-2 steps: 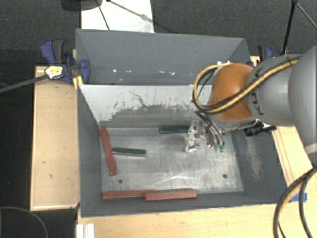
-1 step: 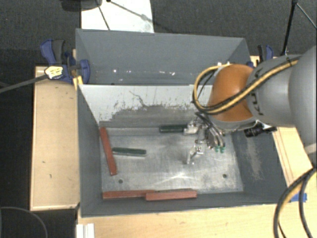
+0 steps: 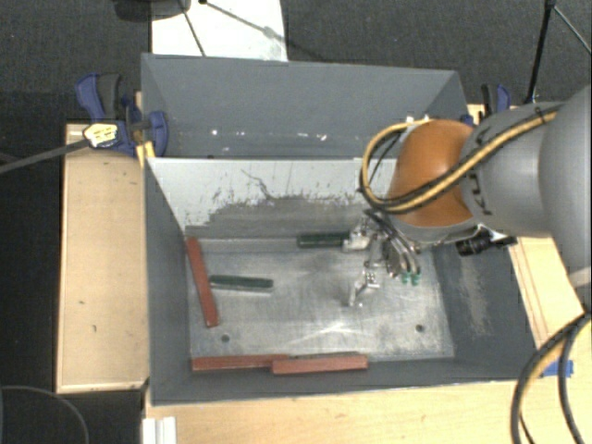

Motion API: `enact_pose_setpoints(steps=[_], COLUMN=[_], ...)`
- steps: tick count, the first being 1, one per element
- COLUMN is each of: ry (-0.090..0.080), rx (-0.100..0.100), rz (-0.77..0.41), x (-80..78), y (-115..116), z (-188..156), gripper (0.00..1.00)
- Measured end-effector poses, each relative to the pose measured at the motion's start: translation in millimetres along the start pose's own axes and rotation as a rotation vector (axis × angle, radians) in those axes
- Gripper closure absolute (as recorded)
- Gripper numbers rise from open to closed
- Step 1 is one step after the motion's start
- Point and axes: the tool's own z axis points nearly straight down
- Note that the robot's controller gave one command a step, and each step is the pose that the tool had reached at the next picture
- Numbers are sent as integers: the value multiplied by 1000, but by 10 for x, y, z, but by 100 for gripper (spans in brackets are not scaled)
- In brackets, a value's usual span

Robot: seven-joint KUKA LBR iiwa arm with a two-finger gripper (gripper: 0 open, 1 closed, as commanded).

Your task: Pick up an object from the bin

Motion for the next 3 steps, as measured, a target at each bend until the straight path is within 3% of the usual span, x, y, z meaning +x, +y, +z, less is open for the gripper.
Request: enact_pose_setpoints(steps=[1, 2, 3], ry=[0, 4, 2], rx=[2, 1, 0], rz=[26, -58, -84], x=[37, 41, 39], y=[302, 764, 865], z=[-8, -45, -55], gripper=[0, 0, 0])
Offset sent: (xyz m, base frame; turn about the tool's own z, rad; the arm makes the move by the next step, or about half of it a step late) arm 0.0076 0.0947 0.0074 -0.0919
